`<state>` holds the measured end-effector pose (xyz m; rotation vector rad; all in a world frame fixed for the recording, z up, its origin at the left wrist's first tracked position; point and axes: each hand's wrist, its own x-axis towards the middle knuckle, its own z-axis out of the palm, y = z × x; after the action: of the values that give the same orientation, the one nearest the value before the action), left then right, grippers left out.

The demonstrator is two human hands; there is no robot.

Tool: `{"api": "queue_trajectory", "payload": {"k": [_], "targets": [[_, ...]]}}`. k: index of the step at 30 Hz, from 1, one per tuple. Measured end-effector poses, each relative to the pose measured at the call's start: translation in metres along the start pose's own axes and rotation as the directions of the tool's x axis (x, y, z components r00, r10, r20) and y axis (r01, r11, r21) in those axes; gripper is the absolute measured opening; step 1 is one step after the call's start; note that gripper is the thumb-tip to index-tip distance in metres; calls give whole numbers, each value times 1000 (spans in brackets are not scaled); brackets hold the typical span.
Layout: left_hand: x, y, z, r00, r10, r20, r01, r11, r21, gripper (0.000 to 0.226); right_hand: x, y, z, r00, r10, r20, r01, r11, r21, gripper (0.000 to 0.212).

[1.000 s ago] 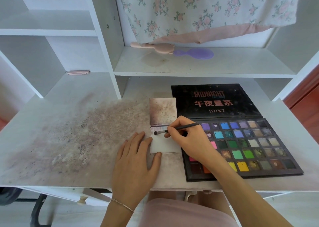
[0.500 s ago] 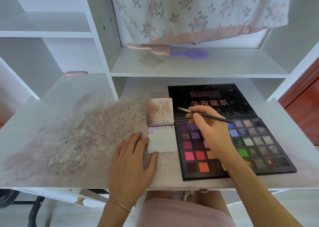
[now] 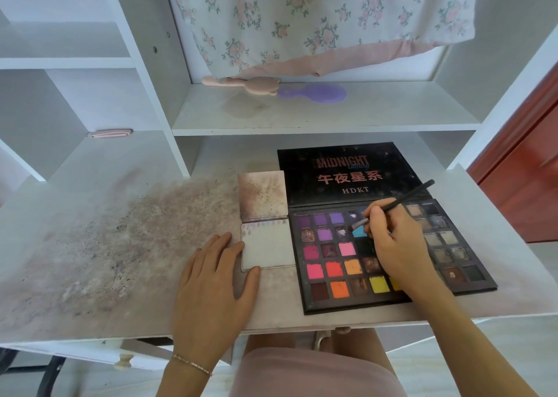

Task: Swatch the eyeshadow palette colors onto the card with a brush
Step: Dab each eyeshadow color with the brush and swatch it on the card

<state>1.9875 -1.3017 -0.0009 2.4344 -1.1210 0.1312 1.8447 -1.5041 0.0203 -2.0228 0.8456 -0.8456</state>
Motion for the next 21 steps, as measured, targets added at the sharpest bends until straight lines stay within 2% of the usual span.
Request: {"api": "queue_trajectory", "payload": {"k": [4,9,13,18,21], "targets": [[0,0,0,1000,-6,15,6,1000,8,55,0,-2,1,996,-40,77,42,999,-19,19],[0,0,-1,999,-19,30,19,1000,7,57,0,-3,2,985,-68,157,77,996,-51,25],[-1,1,-1,999,-23,29,23,1000,7,46,1,-4,2,988,-81,130,90,994,-64,26],[-1,1,0,999,-28,32,28,1000,3,47,0,-4,2,981,-102,164,116,990,-76,26],[-1,0,0,999,-33,32,32,999,1,47,1,-4,2,988,-99,118,109,991,-76,28]]}}
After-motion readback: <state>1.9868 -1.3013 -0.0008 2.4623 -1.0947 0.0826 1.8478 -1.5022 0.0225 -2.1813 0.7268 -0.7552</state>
